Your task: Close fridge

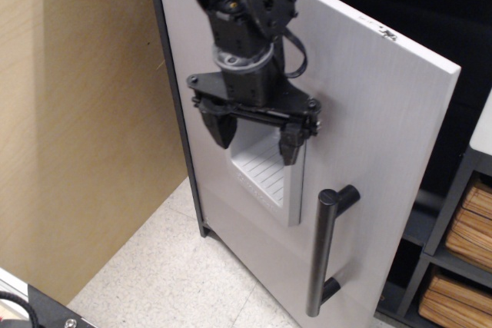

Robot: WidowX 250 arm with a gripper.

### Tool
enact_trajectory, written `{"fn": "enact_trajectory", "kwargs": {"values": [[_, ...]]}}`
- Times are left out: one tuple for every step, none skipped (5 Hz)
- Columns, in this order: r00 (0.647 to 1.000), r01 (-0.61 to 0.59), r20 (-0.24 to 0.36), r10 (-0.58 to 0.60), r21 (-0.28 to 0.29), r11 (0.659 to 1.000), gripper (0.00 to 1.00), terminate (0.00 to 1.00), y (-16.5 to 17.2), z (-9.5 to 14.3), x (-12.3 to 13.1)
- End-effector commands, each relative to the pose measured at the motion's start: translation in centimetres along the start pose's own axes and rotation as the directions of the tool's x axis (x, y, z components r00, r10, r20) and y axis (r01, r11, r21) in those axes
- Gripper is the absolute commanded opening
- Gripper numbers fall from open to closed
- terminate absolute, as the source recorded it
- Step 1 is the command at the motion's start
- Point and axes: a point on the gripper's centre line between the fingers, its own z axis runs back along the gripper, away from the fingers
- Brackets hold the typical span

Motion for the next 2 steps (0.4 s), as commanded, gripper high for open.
{"fn": "enact_trajectory", "kwargs": {"values": [[0.999, -0.022, 0.048, 0.023, -0.015, 1.0, 1.0, 0.0, -2.3, 1.0, 3.0], [0.998, -0.035, 0.053, 0.036, -0.027, 0.999, 1.0, 0.0, -3.1, 0.8, 4.2]]}}
